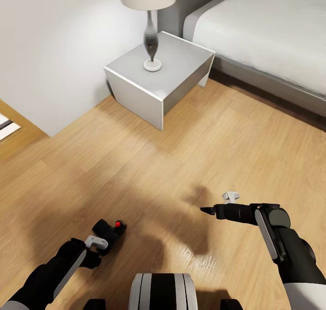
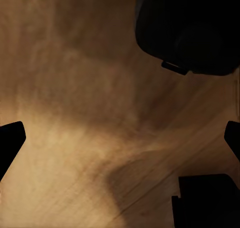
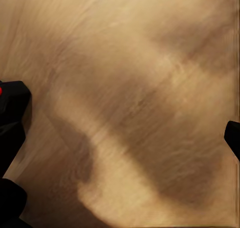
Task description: Attach the digital camera to the camera tripod in the bedroom.
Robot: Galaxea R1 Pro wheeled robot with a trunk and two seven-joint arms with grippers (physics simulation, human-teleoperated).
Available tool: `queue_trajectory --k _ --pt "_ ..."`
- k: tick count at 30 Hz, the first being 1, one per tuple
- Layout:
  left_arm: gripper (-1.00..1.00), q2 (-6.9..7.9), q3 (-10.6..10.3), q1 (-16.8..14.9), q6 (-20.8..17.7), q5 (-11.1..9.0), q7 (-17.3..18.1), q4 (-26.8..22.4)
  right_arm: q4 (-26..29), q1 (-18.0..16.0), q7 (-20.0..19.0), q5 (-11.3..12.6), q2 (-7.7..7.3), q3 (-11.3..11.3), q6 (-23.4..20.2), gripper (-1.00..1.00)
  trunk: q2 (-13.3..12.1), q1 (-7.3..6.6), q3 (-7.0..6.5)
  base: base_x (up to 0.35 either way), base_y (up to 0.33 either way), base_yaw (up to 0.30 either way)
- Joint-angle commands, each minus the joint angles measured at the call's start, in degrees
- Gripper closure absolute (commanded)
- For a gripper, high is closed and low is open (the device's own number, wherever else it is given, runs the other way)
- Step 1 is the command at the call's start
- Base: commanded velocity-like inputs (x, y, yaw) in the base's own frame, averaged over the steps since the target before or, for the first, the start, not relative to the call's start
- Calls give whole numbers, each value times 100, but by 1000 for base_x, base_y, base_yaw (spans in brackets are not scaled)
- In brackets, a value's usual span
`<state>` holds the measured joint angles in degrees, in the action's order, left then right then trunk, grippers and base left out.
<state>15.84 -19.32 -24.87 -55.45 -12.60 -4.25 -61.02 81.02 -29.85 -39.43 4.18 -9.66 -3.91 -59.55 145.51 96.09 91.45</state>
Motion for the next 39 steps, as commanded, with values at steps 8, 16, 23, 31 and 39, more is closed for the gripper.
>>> queue_trajectory --k 8,16,23,31,39 --pt "-100 7 -22 -3 -18 -57 -41 -6 2 -4 22 31 2 2 -45 -100 1 -1 -17 0 0 -167" --pt "-100 3 -31 -4 -18 -60 -23 -6 2 -4 36 30 4 -3 -45 -100 1 -1 -20 0 0 -25" --pt "-100 -1 -48 -5 -18 -66 -5 41 3 -4 46 30 7 -4 -43 -100 1 -1 -20 0 0 -2" --pt "-100 4 -54 -5 -4 -67 35 127 -18 -5 50 65 8 -5 0 -100 1 -1 -20 0 0 0" --pt "-100 23 -55 -7 21 -59 370 137 -24 -4 42 73 8 -12 5 -100 1 -1 -20 0 0 0"
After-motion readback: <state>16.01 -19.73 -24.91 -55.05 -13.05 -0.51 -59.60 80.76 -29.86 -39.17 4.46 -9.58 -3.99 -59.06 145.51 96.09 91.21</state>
